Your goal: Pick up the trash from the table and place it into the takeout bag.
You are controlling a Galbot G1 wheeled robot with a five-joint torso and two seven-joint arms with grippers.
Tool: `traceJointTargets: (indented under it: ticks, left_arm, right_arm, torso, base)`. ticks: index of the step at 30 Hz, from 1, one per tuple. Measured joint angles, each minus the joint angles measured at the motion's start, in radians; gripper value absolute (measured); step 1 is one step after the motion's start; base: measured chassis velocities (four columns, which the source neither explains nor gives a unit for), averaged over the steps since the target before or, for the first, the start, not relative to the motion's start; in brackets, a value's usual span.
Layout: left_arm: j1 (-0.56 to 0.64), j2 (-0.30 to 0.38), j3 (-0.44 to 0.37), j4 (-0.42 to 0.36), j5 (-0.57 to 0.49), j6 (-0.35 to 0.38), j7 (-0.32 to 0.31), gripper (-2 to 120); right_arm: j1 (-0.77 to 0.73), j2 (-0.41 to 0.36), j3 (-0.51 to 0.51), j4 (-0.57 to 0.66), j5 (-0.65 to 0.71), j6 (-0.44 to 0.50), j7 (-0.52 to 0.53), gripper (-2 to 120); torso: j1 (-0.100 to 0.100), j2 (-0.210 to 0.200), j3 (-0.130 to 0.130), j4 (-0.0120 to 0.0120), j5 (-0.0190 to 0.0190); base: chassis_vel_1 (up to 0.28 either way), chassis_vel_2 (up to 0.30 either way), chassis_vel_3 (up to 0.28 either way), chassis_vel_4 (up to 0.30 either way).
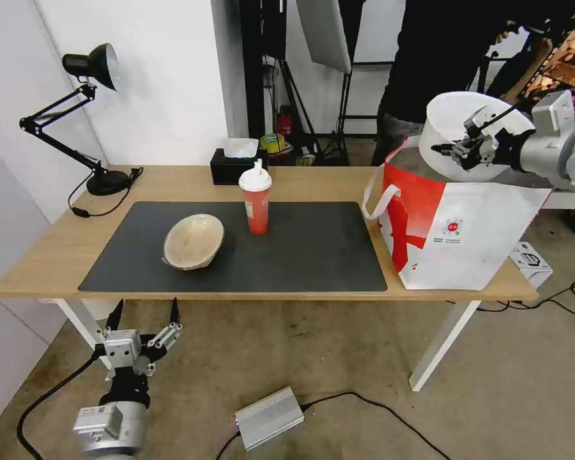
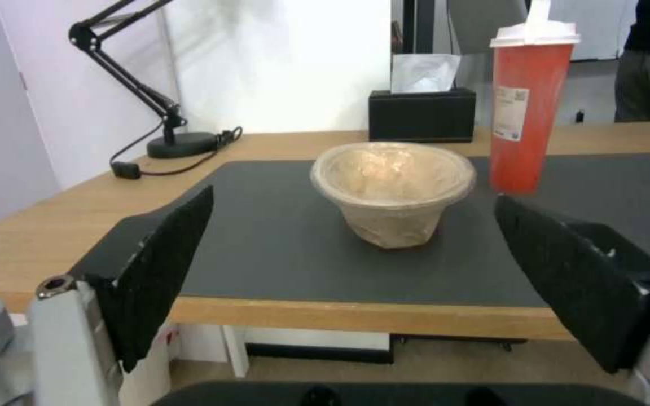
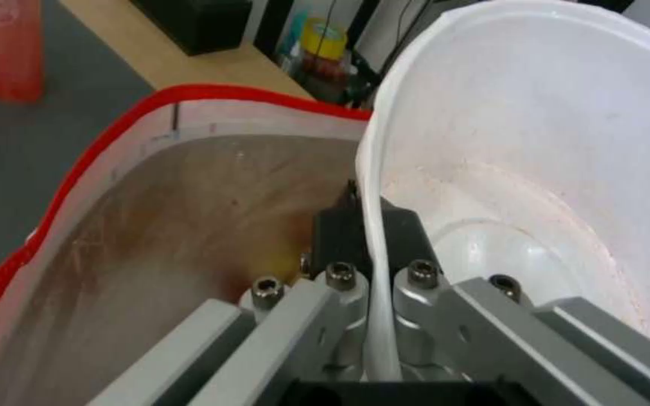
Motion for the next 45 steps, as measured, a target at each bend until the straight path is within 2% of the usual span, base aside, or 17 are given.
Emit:
traceJointTargets:
  ticks: [32,35,38,39,44,45]
  left_arm:
    - [-0.007,-0.001,0.004,0.01,0.001,0.0,0.0,100]
    - [-0.007,-0.001,0.004,0.01,0.001,0.0,0.0,100]
    - [-0.007,-0.001,0.004,0.01,0.001,0.0,0.0,100]
    - [-0.007,-0.001,0.004,0.01,0.001,0.0,0.0,100]
    - [-0.006,-0.001,0.004,0.01,0.001,0.0,0.0,100]
    - [-0.006,-0.001,0.004,0.01,0.001,0.0,0.0,100]
  right_arm:
    - [-0.018,-0.01,-0.015,0.031,-0.009,0.007,-0.007,1]
    - [-0.019,-0.013,-0.015,0.033,-0.007,0.007,-0.007,9]
    - [-0.019,-0.017,-0.014,0.038,-0.004,0.007,-0.007,22]
    - [-0.019,-0.017,-0.014,0.038,-0.004,0.007,-0.007,22]
    - [-0.019,-0.019,-0.009,0.043,0.0,0.007,-0.007,45]
    - [-0.019,-0.019,-0.009,0.043,0.0,0.007,-0.007,45]
  torso:
    - [0.0,0.0,0.0,0.0,0.0]
    - [0.0,0.0,0.0,0.0,0.0]
    - [0.0,0.0,0.0,0.0,0.0]
    - [0.0,0.0,0.0,0.0,0.0]
    - [0.0,0.0,0.0,0.0,0.0]
    - [0.0,0.0,0.0,0.0,0.0]
  base:
    - [0.0,0.0,0.0,0.0]
    - [0.0,0.0,0.0,0.0]
    - [0.0,0.0,0.0,0.0]
    - [0.0,0.0,0.0,0.0]
    - [0.0,0.0,0.0,0.0]
    - [0.0,0.0,0.0,0.0]
